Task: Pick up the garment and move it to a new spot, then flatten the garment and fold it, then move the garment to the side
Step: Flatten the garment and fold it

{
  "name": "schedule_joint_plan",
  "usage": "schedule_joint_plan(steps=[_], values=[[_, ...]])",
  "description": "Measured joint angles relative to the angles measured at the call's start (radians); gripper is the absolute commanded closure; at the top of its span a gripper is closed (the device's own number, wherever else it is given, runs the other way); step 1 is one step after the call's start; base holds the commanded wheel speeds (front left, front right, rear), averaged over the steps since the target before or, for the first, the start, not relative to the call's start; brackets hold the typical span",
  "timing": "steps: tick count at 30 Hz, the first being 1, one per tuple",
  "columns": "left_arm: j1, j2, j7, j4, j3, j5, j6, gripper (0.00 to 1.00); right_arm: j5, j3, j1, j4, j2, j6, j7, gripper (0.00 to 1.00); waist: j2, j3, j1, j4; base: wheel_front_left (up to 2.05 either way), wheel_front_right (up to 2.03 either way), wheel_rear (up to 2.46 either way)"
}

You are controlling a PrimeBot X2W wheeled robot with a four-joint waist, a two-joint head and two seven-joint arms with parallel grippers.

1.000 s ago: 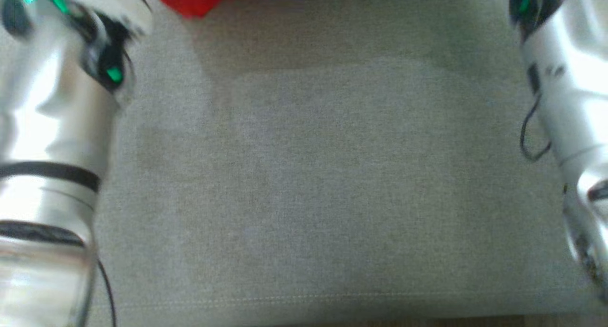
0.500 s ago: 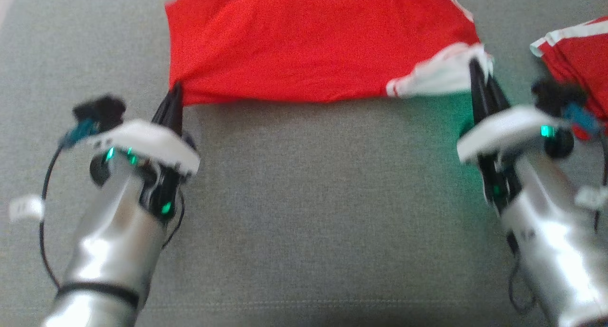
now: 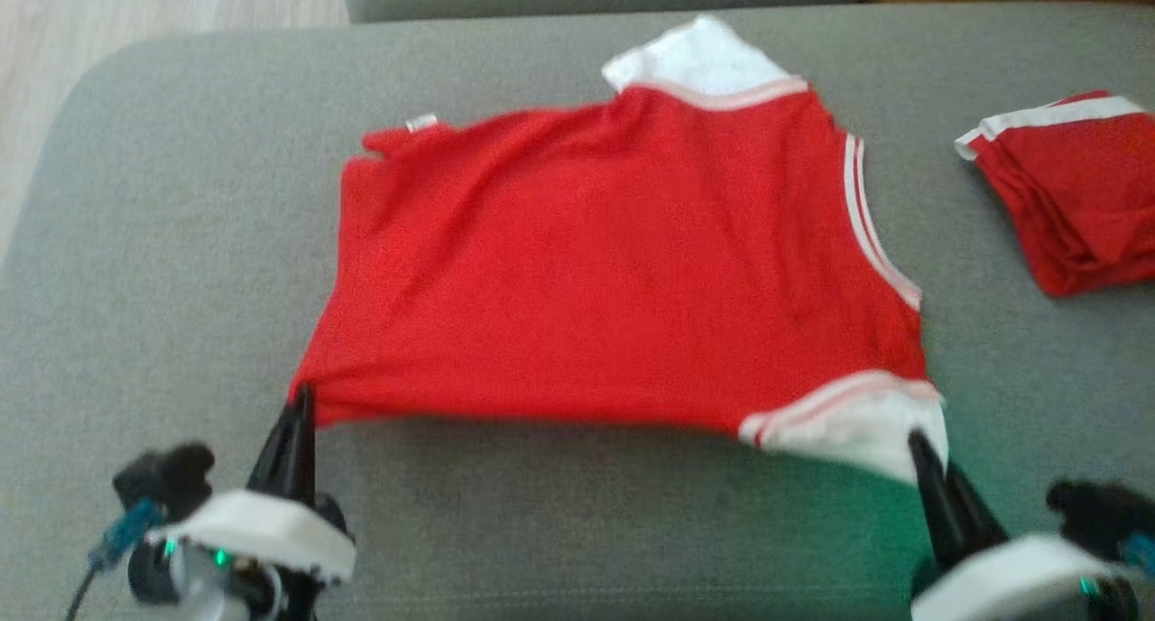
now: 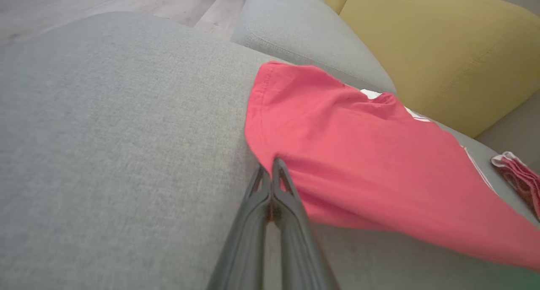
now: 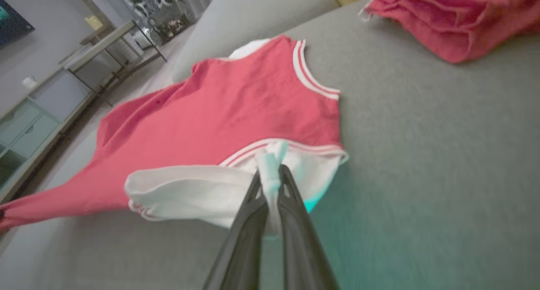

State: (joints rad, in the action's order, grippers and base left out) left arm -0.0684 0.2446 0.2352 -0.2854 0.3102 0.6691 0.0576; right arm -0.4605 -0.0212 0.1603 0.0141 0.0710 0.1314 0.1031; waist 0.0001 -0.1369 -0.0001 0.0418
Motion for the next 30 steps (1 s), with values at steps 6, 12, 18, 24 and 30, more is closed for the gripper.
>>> schedule_joint_plan(steps=[6,12,18,24,30], values=[[0.202,0.021,-0.065,0.229,-0.002,-0.006,0.114,1.0,0.002,0.049,0.241,-0.243,-0.031,0.0,0.157,1.0,0.0,0.05,0.0,-0.009,0.0,0.0,0.0],[0.333,0.052,-0.13,0.361,-0.004,-0.006,0.187,1.0,-0.023,0.067,0.326,-0.294,-0.032,0.0,0.183,1.0,0.0,0.092,0.0,-0.018,0.0,0.0,0.0],[0.354,0.07,-0.172,0.419,-0.003,-0.006,0.207,1.0,0.008,0.069,0.319,-0.292,-0.033,0.0,0.193,1.0,0.0,0.093,0.0,-0.013,0.0,0.0,0.0],[0.315,0.098,-0.238,0.432,0.004,-0.006,0.196,1.0,0.08,0.051,0.225,-0.277,-0.032,0.0,0.198,1.0,0.0,0.047,0.0,-0.008,0.0,0.0,0.0],[0.164,0.105,-0.325,0.407,0.03,0.026,0.152,1.0,0.139,0.03,0.022,-0.207,-0.031,0.0,0.187,1.0,0.0,-0.028,0.0001,0.0,0.0,0.0,0.0]])
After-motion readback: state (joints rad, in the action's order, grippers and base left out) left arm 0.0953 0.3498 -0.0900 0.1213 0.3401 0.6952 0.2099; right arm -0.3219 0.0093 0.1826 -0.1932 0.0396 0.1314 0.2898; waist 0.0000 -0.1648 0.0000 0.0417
